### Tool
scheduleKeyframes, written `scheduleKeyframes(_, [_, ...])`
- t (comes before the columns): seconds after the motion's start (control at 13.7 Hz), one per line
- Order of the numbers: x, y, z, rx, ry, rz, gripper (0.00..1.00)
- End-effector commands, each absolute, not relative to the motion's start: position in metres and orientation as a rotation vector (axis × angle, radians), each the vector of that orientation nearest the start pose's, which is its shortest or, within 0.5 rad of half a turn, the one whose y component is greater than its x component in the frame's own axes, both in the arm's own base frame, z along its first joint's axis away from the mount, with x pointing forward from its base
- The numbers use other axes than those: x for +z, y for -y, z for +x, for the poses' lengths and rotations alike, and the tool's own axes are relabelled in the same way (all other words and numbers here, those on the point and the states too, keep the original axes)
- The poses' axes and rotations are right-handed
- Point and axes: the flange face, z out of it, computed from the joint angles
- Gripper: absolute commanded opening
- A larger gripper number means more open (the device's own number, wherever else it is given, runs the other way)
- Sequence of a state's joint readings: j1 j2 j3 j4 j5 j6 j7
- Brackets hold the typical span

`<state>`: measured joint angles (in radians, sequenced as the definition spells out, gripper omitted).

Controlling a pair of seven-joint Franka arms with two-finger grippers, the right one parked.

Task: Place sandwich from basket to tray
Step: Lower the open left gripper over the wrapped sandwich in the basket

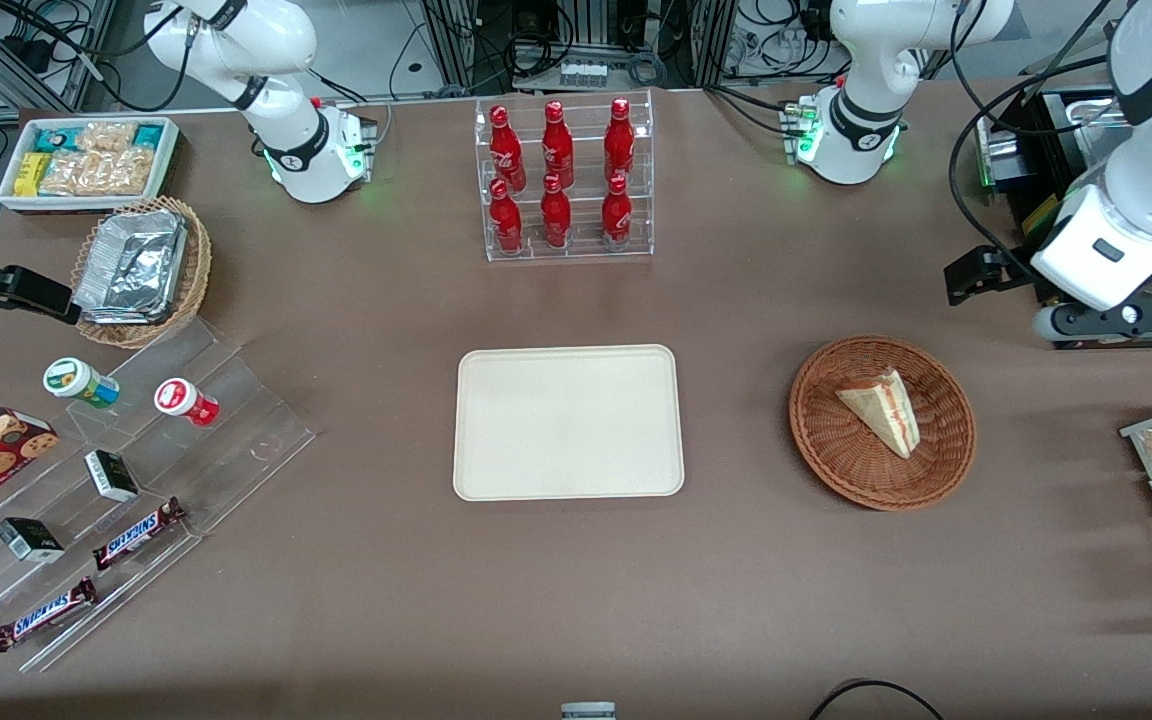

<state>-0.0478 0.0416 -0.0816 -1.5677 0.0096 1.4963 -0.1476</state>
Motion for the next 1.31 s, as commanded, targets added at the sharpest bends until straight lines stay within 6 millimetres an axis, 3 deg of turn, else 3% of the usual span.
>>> scheduleKeyframes(0.0, [0.606, 0.068, 0.551, 0.155, 0.008, -3.117, 1.0])
scheduleKeyframes(0.29, [0.596, 0.056, 0.556, 0.189, 0.031, -3.128, 1.0])
scheduleKeyframes(0.44, [0.579, 0.054, 0.561, 0.234, 0.033, -3.113, 1.0])
scheduleKeyframes(0.66, [0.539, 0.054, 0.57, 0.336, 0.034, -3.1, 1.0])
scheduleKeyframes(1.09, [0.473, 0.052, 0.563, 0.19, 0.067, -3.111, 1.0])
scheduleKeyframes(1.24, [0.457, 0.048, 0.562, 0.162, 0.236, -3.101, 1.0])
